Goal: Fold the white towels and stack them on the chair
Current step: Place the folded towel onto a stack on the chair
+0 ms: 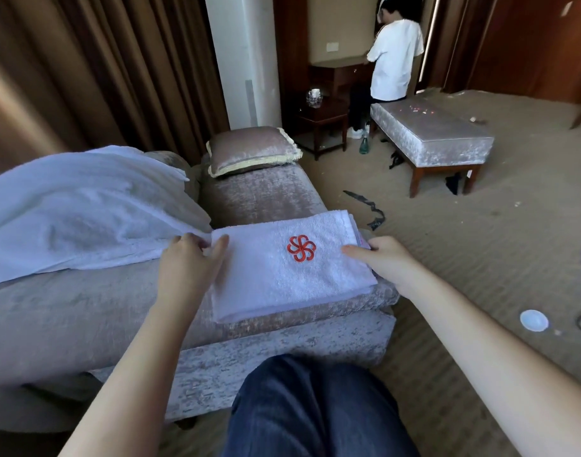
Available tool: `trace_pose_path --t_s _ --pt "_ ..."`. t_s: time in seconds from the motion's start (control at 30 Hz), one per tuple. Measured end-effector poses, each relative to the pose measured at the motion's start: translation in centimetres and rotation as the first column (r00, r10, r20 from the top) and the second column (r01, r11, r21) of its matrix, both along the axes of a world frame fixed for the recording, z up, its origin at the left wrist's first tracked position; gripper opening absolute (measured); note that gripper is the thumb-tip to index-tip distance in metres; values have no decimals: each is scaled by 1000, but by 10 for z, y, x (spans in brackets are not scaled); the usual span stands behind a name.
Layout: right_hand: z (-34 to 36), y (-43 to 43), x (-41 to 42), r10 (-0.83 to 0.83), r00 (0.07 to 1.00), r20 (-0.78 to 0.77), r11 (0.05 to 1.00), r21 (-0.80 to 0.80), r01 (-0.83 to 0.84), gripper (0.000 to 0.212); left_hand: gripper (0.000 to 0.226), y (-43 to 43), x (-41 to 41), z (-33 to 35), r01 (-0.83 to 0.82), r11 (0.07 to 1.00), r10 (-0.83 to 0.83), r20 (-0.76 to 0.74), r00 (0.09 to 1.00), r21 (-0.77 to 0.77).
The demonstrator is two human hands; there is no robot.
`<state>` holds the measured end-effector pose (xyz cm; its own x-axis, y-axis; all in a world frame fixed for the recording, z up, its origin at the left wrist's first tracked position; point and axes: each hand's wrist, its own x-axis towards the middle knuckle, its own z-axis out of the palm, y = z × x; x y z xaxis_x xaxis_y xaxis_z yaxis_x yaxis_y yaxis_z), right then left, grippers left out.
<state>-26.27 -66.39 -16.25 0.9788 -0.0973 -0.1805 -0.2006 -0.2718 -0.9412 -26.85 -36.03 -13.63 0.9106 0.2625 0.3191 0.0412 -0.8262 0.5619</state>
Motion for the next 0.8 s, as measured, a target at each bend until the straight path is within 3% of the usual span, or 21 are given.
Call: trace_pose_path --t_s 0.07,0.13,0.23,0.33,0.47,0.6,0.8 --pt "2 0 -3 -13 1000 -17 1000 21 13 47 54 0 -2 1 56 998 -57 -196 979 -10" --pt "5 3 -7 -15 1000 -24 999 48 16 40 53 -1 0 8 98 994 -107 -249 963 -45" --pt "7 3 -16 -76 997 -14 991 112 77 37 39 -2 6 11 175 965 -219 -236 947 -193" --pt "9 -13 -31 -178 984 20 978 115 174 33 38 -19 4 6 263 851 -374 -172 911 -455" --pt "13 -50 -64 -271 962 39 958 110 265 29 40 -60 2 1 393 809 -492 -136 860 -436" --pt "13 -97 -110 -402 915 44 914 77 398 38 51 -113 -7 4 462 732 -596 -141 791 -500" --pt "15 -169 -207 -600 799 43 800 64 597 36 38 -216 -42 6 583 523 -806 -138 575 -622"
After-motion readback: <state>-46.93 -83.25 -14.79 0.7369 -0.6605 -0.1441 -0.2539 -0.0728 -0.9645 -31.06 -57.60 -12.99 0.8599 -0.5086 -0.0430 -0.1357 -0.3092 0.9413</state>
